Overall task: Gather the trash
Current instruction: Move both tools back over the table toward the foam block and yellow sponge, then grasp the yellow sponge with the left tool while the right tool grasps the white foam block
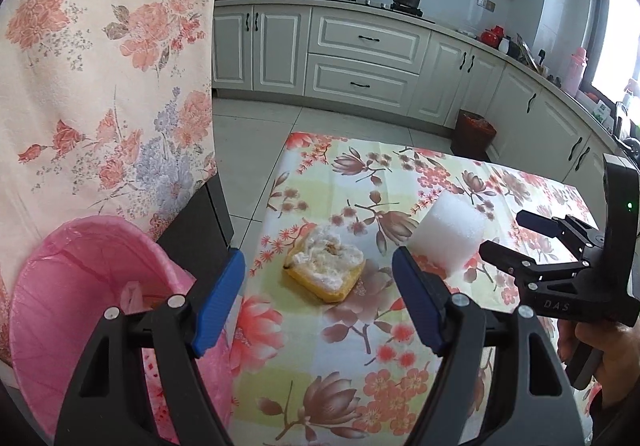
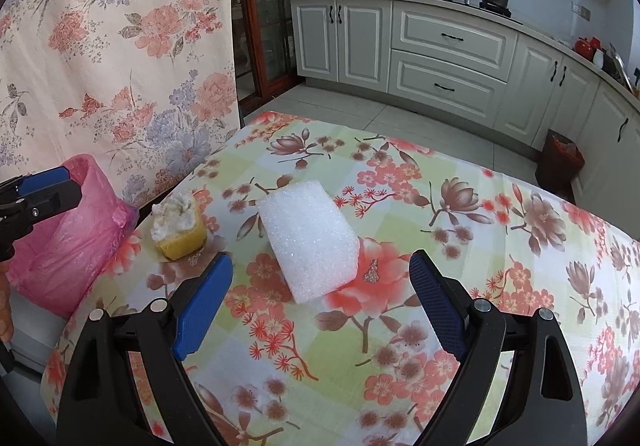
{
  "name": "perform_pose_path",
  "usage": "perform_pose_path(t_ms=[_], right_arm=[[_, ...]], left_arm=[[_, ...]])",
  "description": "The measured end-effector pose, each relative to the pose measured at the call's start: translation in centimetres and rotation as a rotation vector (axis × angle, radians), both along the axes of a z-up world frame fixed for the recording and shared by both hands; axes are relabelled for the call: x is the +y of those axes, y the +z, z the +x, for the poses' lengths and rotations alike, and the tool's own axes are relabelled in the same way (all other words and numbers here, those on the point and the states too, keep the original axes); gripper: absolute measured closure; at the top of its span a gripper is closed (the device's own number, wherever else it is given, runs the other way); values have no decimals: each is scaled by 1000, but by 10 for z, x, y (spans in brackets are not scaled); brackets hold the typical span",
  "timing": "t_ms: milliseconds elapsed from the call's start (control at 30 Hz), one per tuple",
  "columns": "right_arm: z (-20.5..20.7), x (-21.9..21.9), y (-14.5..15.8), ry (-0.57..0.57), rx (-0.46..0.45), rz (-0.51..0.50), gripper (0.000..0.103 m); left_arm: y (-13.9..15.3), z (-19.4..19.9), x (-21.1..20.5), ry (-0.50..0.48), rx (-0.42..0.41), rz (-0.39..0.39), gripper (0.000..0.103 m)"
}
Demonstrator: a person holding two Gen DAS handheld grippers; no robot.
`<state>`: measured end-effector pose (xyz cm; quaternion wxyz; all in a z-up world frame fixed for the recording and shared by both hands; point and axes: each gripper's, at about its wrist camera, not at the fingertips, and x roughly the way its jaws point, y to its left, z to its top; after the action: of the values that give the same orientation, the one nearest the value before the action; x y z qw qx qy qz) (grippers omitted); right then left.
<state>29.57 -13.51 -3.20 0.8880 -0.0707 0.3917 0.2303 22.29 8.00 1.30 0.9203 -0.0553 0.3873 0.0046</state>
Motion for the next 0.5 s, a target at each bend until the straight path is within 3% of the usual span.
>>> perform_pose_path(t_ms=[400,500], right_arm=[[27,10,-15,44,26,0,19],[33,13,-19,54,39,-2,24]], left_arm=[[-30,44,-13,-3,89,-14,31],[-37,50,-14,0,105,-12,31]])
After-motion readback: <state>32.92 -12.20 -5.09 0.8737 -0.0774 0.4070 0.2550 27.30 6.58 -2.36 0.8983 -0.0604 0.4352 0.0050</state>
